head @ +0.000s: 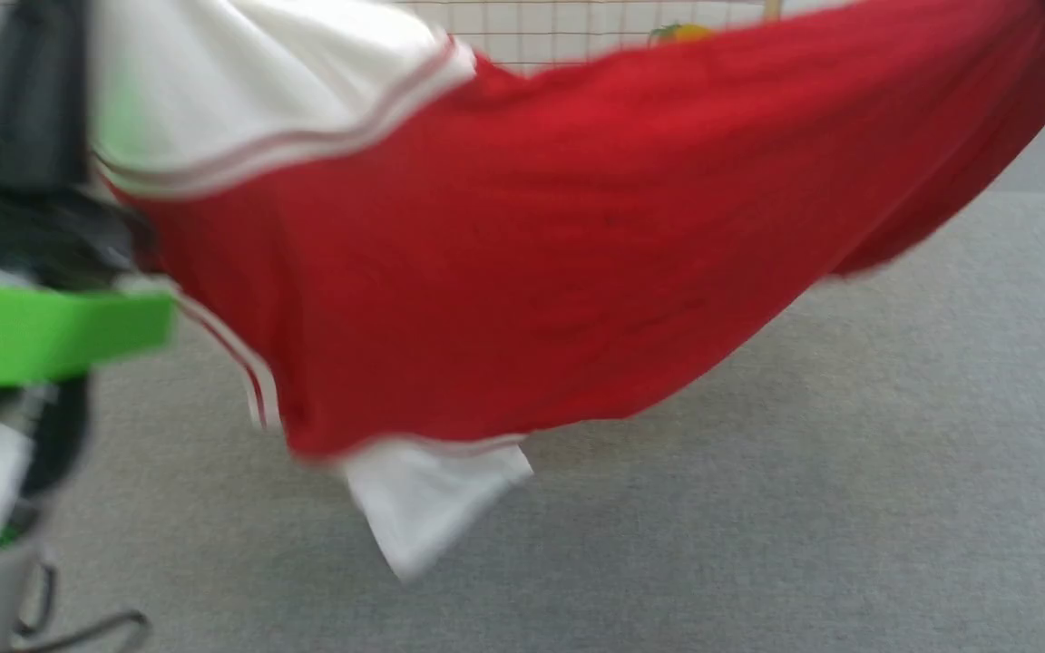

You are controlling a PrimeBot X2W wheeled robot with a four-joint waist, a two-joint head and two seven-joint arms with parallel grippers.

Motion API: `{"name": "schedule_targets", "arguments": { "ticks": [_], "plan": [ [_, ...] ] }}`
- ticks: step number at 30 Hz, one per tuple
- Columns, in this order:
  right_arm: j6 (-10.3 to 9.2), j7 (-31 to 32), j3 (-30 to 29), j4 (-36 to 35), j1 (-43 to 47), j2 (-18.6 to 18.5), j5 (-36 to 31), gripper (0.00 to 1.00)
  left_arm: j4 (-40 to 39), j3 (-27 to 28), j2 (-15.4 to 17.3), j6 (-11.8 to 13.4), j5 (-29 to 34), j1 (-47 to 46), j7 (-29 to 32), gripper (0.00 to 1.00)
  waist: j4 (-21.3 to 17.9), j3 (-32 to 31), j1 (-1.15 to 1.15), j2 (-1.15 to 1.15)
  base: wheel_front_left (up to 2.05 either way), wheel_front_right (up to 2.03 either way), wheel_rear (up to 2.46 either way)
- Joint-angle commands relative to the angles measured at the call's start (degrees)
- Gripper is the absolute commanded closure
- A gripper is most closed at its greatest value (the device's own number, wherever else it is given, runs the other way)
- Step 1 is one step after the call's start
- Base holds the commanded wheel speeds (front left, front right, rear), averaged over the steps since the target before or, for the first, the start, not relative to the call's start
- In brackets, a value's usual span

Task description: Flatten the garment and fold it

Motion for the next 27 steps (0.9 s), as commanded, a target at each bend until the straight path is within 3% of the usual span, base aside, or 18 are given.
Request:
{"name": "schedule_targets", "arguments": {
  "ticks": [1, 7, 13, 21, 27],
  "plan": [
    [-0.08, 0.1, -0.73, -1.07, -1.28, 0.47, 0.08, 1.0, -0.4, 0.76, 0.78, -0.01, -0.51, -2.21, 0.54, 1.0, -1.28, 0.81, 0.0, 0.07, 0.0, 0.0, 0.0],
    [-0.08, 0.22, -3.53, -3.74, -5.5, 1.45, -1.28, 1.0, 0.19, 2.26, 2.56, -1.42, -1.05, -12.91, 3.25, 1.0, -3.1, 5.37, 0.0, 0.07, 0.0, 0.0, 0.0],
    [-0.08, -2.05, -2.6, -1.78, -12.49, 0.49, -3.19, 1.0, 6.89, 0.83, 2.85, -3.89, -0.9, -26.12, 5.94, 1.0, -4.68, 12.76, 0.0, 0.07, 0.0, 0.0, 0.0],
    [-0.08, -8.8, 0.13, 9.2, -24.92, 1.64, -5.42, 1.0, 22.94, -3.04, 0.73, -8.39, 0.6, -44.36, 7.28, 1.0, -6.51, 23.37, 0.0, 0.07, 0.0, 0.0, 0.0],
    [-0.08, -16.19, 3.41, 21.17, -35.3, 4.52, -8.28, 1.0, 36.66, -4.74, -2.33, -10.62, 3.14, -56.72, 3.4, 1.0, -7.08, 29.21, 0.0, 0.07, 0.0, 0.0, 0.0]
  ]
}}
